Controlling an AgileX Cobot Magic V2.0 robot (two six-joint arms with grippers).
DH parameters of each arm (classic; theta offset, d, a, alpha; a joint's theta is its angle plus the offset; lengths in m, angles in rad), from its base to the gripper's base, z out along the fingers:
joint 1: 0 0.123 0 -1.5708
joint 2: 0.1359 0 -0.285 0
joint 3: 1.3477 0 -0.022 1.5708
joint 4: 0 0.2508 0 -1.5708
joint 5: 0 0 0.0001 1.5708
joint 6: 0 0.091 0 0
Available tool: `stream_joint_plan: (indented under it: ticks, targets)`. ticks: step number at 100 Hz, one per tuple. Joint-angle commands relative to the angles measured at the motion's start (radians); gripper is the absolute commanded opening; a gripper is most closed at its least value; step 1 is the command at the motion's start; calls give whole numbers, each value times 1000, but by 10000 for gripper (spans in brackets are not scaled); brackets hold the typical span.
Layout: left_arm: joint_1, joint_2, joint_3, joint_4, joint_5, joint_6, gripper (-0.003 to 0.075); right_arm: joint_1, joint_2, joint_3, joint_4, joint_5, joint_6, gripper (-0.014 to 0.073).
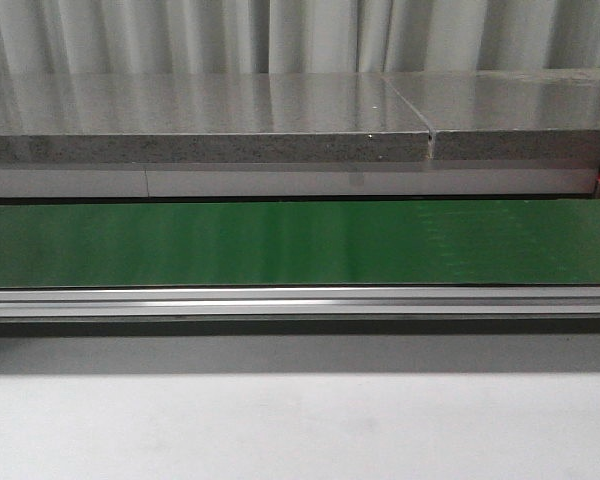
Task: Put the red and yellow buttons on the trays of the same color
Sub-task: 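Move the left gripper toward the last red and yellow buttons on the table, then lower the left gripper onto the red push button and grasp it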
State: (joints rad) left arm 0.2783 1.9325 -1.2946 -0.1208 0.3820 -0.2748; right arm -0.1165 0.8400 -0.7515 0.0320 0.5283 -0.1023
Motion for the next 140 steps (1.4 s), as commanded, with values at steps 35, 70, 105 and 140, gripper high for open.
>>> stream_joint_plan:
  ticks: [35,70,105,140]
  targets:
    - [3,-50,-33,-12,-76,-8,446,3,-10,-28,-2,-63,-11,-67]
    - [3,-64,-33,-12,-43,0,47,3,-10,-28,-2,-63,-11,-67]
    - [3,-286,-33,-15,47,0,8,3,-10,-28,-2,-63,-11,-67]
    - [-11,-442,-31,-50,288,109,8,3,-10,-28,-2,-63,-11,-67]
